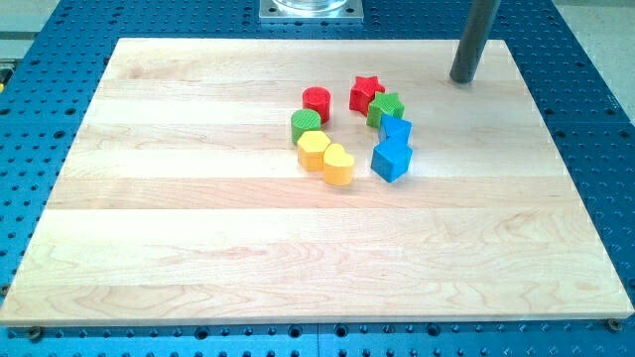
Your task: Push the red star slightly to the down
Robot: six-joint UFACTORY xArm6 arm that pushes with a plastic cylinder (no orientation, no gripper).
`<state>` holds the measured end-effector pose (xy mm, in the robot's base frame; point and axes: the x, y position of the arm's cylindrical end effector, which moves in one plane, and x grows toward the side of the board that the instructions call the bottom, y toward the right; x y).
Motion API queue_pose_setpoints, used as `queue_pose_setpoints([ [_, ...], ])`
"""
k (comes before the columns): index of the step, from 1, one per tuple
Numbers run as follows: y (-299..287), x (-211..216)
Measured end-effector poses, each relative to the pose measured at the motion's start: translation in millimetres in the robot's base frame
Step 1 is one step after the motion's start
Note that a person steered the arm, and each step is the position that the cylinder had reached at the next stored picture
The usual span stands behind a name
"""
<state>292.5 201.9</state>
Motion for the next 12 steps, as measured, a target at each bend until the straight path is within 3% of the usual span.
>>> queue_pose_setpoints([
  [5, -95, 9],
  [12, -121, -4],
])
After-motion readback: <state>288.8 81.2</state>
